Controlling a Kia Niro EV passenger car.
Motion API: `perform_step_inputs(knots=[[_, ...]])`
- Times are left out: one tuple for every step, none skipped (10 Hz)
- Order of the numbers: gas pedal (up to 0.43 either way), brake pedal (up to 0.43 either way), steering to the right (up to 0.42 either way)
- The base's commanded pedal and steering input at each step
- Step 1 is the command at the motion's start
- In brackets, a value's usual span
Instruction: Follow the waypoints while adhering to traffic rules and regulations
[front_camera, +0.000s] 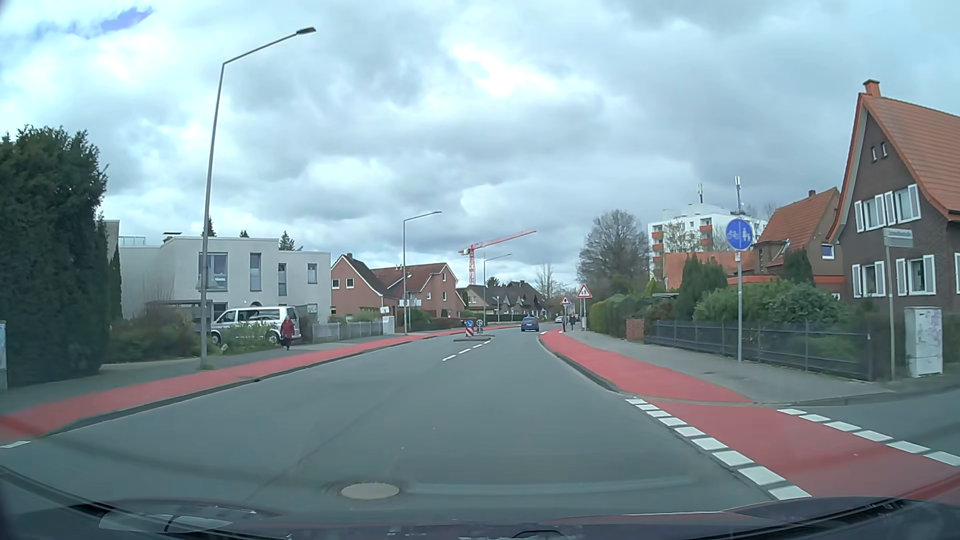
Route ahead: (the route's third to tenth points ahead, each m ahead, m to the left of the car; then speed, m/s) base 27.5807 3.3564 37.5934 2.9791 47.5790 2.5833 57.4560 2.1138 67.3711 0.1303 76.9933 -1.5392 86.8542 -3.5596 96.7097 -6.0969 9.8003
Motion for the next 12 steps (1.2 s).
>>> perform_step_inputs(knots=[[0.197,0.0,-0.007],[0.197,0.0,-0.006],[0.197,0.0,-0.004],[0.197,0.0,-0.003],[0.197,0.0,-0.002],[0.197,0.0,-0.001],[0.197,0.0,-0.001],[0.197,0.0,-0.001],[0.197,0.0,-0.001],[0.197,0.0,-0.001],[0.197,0.0,0.0],[0.189,0.0,0.002]])
